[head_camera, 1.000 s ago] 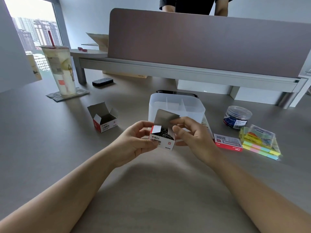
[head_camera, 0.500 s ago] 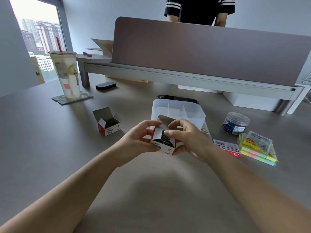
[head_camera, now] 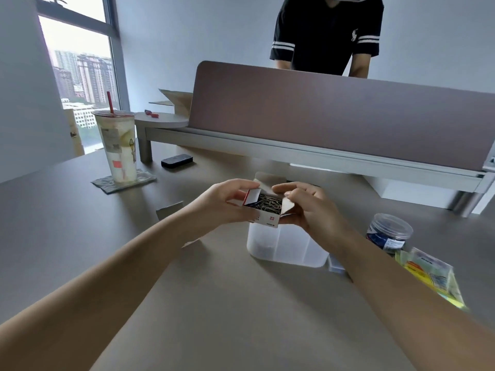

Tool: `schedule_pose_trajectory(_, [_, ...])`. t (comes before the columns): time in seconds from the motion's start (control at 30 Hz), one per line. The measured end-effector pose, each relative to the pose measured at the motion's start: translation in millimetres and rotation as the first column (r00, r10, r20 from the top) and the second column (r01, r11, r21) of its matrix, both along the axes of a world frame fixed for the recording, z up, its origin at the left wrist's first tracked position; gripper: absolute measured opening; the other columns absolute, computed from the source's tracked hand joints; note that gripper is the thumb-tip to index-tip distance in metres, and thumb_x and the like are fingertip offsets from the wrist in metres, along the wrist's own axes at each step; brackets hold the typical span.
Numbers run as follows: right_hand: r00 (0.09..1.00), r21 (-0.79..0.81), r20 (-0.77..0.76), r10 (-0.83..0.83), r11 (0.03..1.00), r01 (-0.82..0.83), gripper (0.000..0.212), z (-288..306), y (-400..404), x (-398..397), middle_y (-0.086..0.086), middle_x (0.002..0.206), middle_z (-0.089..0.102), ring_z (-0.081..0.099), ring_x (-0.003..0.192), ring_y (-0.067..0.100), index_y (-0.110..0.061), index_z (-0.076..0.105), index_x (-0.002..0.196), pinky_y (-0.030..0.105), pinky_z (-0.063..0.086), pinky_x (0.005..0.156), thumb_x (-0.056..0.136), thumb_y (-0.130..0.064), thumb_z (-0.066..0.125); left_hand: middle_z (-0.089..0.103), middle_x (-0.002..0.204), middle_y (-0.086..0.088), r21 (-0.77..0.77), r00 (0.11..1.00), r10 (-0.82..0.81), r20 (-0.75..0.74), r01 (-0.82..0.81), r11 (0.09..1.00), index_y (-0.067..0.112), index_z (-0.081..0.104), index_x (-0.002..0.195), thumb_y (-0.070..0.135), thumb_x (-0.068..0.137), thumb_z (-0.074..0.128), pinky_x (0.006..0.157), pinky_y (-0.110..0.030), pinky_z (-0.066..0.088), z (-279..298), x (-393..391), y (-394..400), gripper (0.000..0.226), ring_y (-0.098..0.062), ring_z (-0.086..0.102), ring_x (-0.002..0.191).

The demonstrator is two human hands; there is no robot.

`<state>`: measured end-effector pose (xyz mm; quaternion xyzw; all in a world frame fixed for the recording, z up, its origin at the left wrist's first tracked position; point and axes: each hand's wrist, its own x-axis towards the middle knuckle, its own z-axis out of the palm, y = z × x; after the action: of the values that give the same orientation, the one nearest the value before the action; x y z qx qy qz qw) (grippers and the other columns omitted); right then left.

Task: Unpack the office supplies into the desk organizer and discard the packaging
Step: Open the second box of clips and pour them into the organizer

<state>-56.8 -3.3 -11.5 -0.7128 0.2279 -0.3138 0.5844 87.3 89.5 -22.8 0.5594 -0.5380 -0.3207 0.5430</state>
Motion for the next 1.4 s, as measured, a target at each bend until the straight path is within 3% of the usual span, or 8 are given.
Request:
schedule_pose_trajectory(0.13, [0.999,-0.043,0.030,-0.011,0.999,0.012,0.031,0,-18,10,0.005,0.083,0.060,0.060,0.080,0.021,-0.018,0.060,0.081,0.035,0.052,0.076,0.087,0.004,0.040,0.056,0.102,-0.009,0.010,0.999,0.024,-0.035,-0.023,1.000,0.023,0.054,0.100,0.009,0.085,0.054,0.088,-0.028,0.048,7,7,-19,0.021,-0.017,0.057,0.092])
schedule_pose_trajectory(0.3, [1.000,-0.111,0.027,-0.012,0.994,0.015,0.027,1,-36,16,0.001,0.082,0.062,0.060,0.074,0.011,-0.022,0.059,0.085,0.015,0.053,0.064,0.086,0.002,0.048,0.058,0.098,0.004,-0.071,0.993,0.054,0.102,-0.047,0.996,0.023,0.056,0.100,0.001,0.080,0.060,0.073,-0.012,0.049,9,20,-45,0.031,-0.007,0.056,0.089])
schedule_pose_trajectory(0.5, [0.999,-0.234,-0.017,-0.045,0.971,0.040,0.024,-1,-42,14,-0.006,0.085,0.061,0.059,0.070,-0.001,-0.016,0.056,0.101,0.005,0.046,0.060,0.084,0.000,0.053,0.057,0.100,0.006,-0.123,0.990,0.009,0.141,0.008,0.992,0.017,0.057,0.101,-0.011,0.077,0.057,0.074,-0.009,0.047,6,24,-64,0.038,-0.004,0.056,0.092])
schedule_pose_trajectory(0.63, [0.997,-0.256,-0.082,-0.007,0.967,-0.015,0.033,-5,-43,6,-0.007,0.098,0.060,0.057,0.088,0.002,-0.020,0.053,0.114,0.006,0.047,0.074,0.085,-0.004,0.053,0.057,0.096,0.006,-0.149,0.995,-0.017,0.101,0.032,0.988,0.017,0.055,0.101,-0.016,0.076,0.054,0.072,-0.010,0.049,-1,22,-71,0.041,-0.007,0.056,0.088])
schedule_pose_trajectory(0.83, [0.991,-0.310,-0.129,-0.044,0.951,0.002,0.045,-11,-45,3,-0.017,0.096,0.058,0.057,0.086,0.003,-0.016,0.049,0.125,0.017,0.048,0.081,0.083,-0.001,0.054,0.056,0.097,0.008,-0.169,0.994,-0.017,0.108,0.035,0.985,0.022,0.055,0.097,-0.016,0.075,0.055,0.081,-0.020,0.050,-11,21,-79,0.044,-0.014,0.057,0.092])
schedule_pose_trajectory(1.13, [0.976,-0.422,-0.214,-0.036,0.905,-0.060,0.058,-19,-49,5,0.003,0.129,0.056,0.054,0.116,0.014,-0.014,0.043,0.132,0.036,0.042,0.103,0.079,-0.003,0.062,0.055,0.098,0.008,-0.176,0.993,-0.035,0.109,0.054,0.983,0.027,0.054,0.094,-0.021,0.073,0.052,0.074,-0.011,0.049,-19,25,-82,0.053,0.009,0.057,0.082])
schedule_pose_trajectory(1.3, [0.965,-0.435,-0.262,-0.003,0.893,-0.115,0.063,-19,-50,2,0.001,0.129,0.055,0.054,0.115,0.012,-0.014,0.039,0.135,0.033,0.042,0.103,0.078,-0.003,0.063,0.056,0.099,0.009,-0.161,0.990,-0.041,0.133,0.062,0.985,0.032,0.053,0.095,-0.019,0.074,0.054,0.079,-0.015,0.048,-21,26,-80,0.054,0.009,0.057,0.082])
schedule_pose_trajectory(1.4, [0.959,-0.468,-0.282,-0.016,0.875,-0.123,0.065,-20,-49,1,-0.009,0.126,0.052,0.053,0.115,0.013,-0.015,0.038,0.134,0.024,0.041,0.101,0.076,-0.002,0.064,0.058,0.101,0.009,-0.156,0.987,-0.019,0.162,0.044,0.987,0.036,0.053,0.096,-0.009,0.071,0.060,0.084,-0.023,0.048,-22,26,-79,0.052,-0.005,0.058,0.090])
